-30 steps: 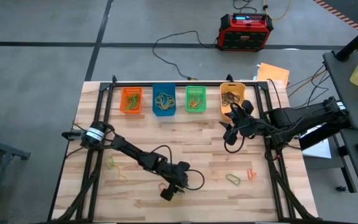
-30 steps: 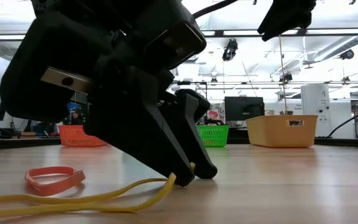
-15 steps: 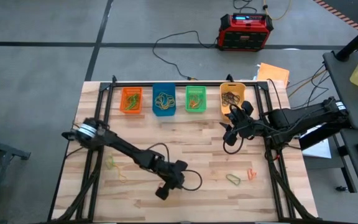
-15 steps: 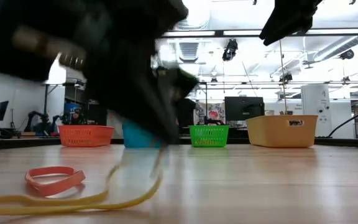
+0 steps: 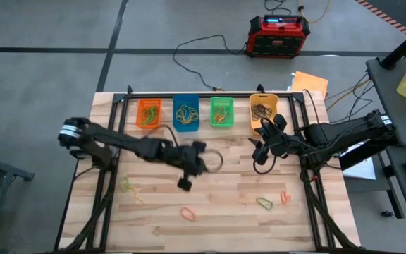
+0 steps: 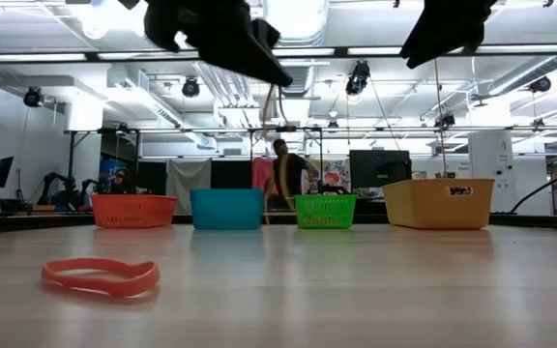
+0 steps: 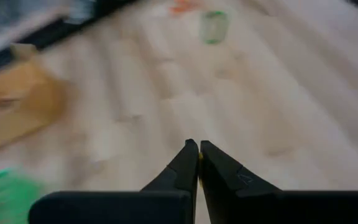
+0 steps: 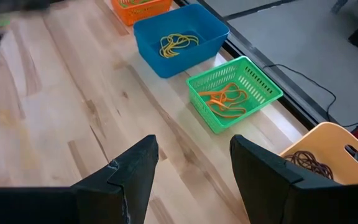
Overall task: Sort rubber bands into baskets
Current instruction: Put the yellow rubber band into the blue bin
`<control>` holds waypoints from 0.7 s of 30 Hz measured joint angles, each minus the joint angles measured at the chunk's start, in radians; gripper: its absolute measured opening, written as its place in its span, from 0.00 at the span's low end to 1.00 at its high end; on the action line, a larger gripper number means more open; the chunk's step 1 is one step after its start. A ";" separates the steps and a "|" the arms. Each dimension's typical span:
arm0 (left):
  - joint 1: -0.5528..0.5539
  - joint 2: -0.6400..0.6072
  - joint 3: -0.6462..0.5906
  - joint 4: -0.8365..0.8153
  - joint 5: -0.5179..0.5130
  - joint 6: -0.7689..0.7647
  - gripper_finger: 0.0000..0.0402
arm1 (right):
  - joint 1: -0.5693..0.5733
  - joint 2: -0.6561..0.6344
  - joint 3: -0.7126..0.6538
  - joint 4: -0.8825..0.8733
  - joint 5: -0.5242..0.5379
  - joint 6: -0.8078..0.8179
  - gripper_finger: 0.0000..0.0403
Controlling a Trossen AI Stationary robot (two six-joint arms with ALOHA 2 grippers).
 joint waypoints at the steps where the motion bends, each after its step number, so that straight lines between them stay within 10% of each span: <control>1: 0.023 -0.023 0.000 -0.008 -0.017 0.016 0.00 | 0.000 0.000 0.000 0.002 0.000 0.000 0.49; 21: 0.618 -0.117 0.003 -0.083 -0.061 0.211 0.00 | 0.000 0.070 0.000 0.062 0.001 -0.036 0.49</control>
